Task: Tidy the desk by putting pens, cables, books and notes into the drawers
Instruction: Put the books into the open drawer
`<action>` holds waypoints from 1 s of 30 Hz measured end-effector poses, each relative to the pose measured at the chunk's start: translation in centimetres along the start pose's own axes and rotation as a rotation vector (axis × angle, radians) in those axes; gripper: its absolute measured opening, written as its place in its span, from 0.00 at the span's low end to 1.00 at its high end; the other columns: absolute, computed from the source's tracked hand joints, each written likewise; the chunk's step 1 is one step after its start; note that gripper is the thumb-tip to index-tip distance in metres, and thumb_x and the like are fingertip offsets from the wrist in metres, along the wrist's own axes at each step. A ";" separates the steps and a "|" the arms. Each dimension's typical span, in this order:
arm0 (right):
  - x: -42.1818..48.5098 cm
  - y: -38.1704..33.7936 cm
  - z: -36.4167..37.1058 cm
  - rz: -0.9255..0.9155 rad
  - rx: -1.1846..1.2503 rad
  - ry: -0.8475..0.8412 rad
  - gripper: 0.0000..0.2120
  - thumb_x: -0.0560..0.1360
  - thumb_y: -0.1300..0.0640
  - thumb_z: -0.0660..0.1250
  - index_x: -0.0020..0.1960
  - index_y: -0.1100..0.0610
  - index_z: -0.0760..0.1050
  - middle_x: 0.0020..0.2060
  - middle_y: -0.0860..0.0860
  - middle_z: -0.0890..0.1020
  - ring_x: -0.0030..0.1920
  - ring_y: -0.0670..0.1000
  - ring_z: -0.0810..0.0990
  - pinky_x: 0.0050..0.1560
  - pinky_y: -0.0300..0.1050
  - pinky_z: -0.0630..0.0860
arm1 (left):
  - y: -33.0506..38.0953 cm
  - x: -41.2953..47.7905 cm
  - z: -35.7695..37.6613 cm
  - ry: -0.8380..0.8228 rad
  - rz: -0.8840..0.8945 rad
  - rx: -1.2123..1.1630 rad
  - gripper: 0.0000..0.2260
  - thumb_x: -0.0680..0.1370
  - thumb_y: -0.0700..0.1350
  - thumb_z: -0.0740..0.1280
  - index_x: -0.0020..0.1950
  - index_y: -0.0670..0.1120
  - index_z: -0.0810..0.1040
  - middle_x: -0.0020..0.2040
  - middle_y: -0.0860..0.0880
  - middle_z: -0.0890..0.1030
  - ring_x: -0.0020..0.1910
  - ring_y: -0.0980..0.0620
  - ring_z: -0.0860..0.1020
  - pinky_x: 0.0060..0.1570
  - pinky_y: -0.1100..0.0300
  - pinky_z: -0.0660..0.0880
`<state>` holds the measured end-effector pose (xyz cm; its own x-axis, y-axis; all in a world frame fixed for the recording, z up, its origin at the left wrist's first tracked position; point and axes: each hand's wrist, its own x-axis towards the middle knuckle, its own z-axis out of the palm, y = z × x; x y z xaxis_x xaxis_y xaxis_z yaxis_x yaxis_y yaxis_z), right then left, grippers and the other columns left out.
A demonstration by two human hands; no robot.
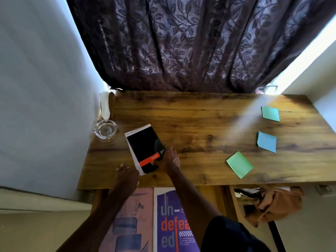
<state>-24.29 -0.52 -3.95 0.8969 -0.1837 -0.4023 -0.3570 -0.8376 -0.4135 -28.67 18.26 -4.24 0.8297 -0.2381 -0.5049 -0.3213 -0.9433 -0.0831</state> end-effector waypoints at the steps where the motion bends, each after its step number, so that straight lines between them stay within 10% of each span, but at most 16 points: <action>1: -0.2 0.5 -0.1 0.003 0.018 0.005 0.49 0.68 0.38 0.76 0.76 0.62 0.57 0.72 0.58 0.69 0.73 0.58 0.67 0.71 0.51 0.67 | 0.2 -0.3 -0.8 0.006 -0.005 -0.062 0.18 0.69 0.51 0.79 0.54 0.44 0.83 0.54 0.41 0.83 0.57 0.37 0.81 0.62 0.41 0.74; 7: -0.7 5.0 0.3 0.085 0.148 0.078 0.34 0.60 0.36 0.77 0.61 0.52 0.76 0.56 0.50 0.83 0.56 0.51 0.82 0.52 0.46 0.81 | -0.3 1.1 0.5 0.089 -0.017 -0.205 0.26 0.40 0.49 0.86 0.34 0.45 0.83 0.32 0.44 0.82 0.29 0.41 0.82 0.29 0.48 0.80; 10: -2.3 7.5 0.1 0.078 0.161 0.120 0.24 0.65 0.39 0.73 0.54 0.53 0.79 0.49 0.49 0.84 0.50 0.50 0.84 0.46 0.40 0.76 | -0.3 1.0 -0.4 0.003 -0.030 -0.104 0.21 0.60 0.50 0.83 0.47 0.42 0.83 0.48 0.42 0.84 0.48 0.38 0.84 0.50 0.46 0.79; 13: -4.8 8.9 -1.1 0.087 0.226 0.082 0.23 0.75 0.48 0.70 0.64 0.61 0.74 0.57 0.56 0.79 0.61 0.56 0.77 0.58 0.44 0.70 | 0.3 0.3 -1.4 0.068 -0.087 -0.147 0.17 0.65 0.51 0.80 0.49 0.45 0.83 0.49 0.44 0.84 0.49 0.43 0.84 0.50 0.51 0.79; 17: -7.2 11.7 -2.2 0.177 0.432 0.071 0.18 0.72 0.50 0.72 0.57 0.59 0.79 0.51 0.56 0.82 0.54 0.58 0.80 0.46 0.43 0.71 | 4.2 -1.2 -1.1 0.124 -0.244 -0.288 0.12 0.81 0.45 0.64 0.62 0.43 0.78 0.63 0.41 0.79 0.64 0.42 0.76 0.65 0.51 0.70; 24: -11.8 16.1 -2.6 0.206 0.834 0.063 0.13 0.73 0.46 0.73 0.52 0.53 0.79 0.45 0.50 0.85 0.49 0.51 0.84 0.50 0.48 0.81 | 12.5 -4.6 2.8 0.281 -0.264 -0.771 0.17 0.77 0.53 0.66 0.32 0.47 0.74 0.31 0.48 0.75 0.37 0.44 0.79 0.34 0.56 0.71; 30: -13.9 17.9 -3.5 0.205 1.042 -0.062 0.11 0.76 0.53 0.73 0.55 0.57 0.79 0.48 0.54 0.86 0.49 0.52 0.86 0.51 0.48 0.82 | 16.3 -5.6 1.6 0.054 -0.272 -1.105 0.20 0.79 0.61 0.66 0.45 0.43 0.76 0.37 0.50 0.77 0.34 0.55 0.76 0.29 0.61 0.67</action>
<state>-42.25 -14.80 -2.92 0.7898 -0.2202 -0.5725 -0.5735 0.0663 -0.8165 -39.26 4.59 -4.18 0.8377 0.0216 -0.5458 0.4282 -0.6463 0.6316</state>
